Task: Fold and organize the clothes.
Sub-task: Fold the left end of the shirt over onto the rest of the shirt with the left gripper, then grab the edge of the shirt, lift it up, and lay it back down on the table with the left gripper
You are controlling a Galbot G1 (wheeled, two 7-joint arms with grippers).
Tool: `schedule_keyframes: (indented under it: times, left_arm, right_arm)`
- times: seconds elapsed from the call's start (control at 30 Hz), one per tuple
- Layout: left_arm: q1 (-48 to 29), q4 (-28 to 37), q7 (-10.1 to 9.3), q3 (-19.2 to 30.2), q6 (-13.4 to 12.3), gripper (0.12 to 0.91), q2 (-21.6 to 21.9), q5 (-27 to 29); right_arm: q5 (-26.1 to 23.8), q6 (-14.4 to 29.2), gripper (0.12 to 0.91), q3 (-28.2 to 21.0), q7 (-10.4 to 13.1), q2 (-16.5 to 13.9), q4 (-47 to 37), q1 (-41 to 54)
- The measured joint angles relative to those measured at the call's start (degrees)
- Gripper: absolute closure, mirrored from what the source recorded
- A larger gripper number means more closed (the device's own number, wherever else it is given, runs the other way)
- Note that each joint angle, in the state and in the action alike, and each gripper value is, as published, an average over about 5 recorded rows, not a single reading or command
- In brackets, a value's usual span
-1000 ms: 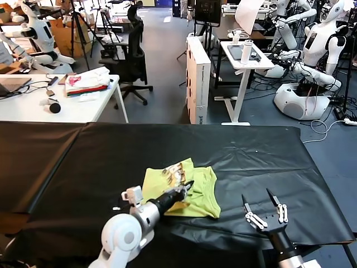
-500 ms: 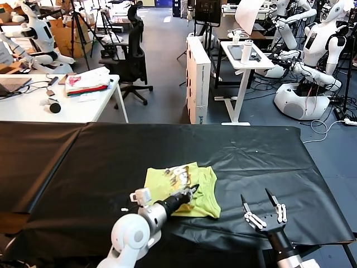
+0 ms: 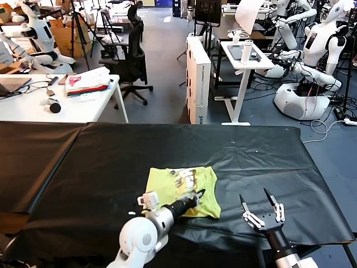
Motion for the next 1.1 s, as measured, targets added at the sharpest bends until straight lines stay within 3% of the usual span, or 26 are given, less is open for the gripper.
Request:
schedule_keyframes:
  times: [0.07, 0.33, 0.43, 0.53, 0.77, 0.9, 1.1]
  left_arm:
    - [-0.2, 0.7, 0.25, -0.1, 0.0, 0.788, -0.3, 0.4]
    - [-0.5, 1.8, 0.52, -0.1, 0.0, 0.306, -2.5, 0.3]
    - [0.2, 1.1, 0.22, 0.5, 0.0, 0.169, -3.7, 0.1]
    - [1.2, 0.0, -0.04, 0.8, 0.0, 0.129, -4.7, 0.2]
    - [1.5, -4.5, 0.17, -1.8, -0.6, 0.123, -4.8, 2.5]
    - [1.3, -7.9, 1.8, -5.2, -4.3, 0.123, -3.7, 6.8]
    - [3.1, -10.2, 4.21, -10.4, -10.1, 0.123, 3.3, 12.8]
  right_arm:
    - [-0.1, 0.0, 0.118, -0.2, 0.0, -0.2, -0.1, 0.2]
    - [-1.3, -0.6, 0.118, -2.5, 0.0, -3.3, -1.7, 2.3]
    - [-2.1, -1.1, 0.118, -3.6, 0.0, -4.8, -2.2, 3.2]
    - [-4.2, -1.8, 0.118, -5.0, 0.0, -6.3, -2.8, 4.1]
    - [-9.4, -6.2, 0.118, -9.9, 0.6, -9.5, -4.1, 7.4]
    - [-11.3, -10.0, 0.118, -13.9, 2.9, -10.6, -5.2, 11.5]
    - [-14.8, -15.0, 0.118, -18.7, 6.4, -9.9, -7.9, 18.1]
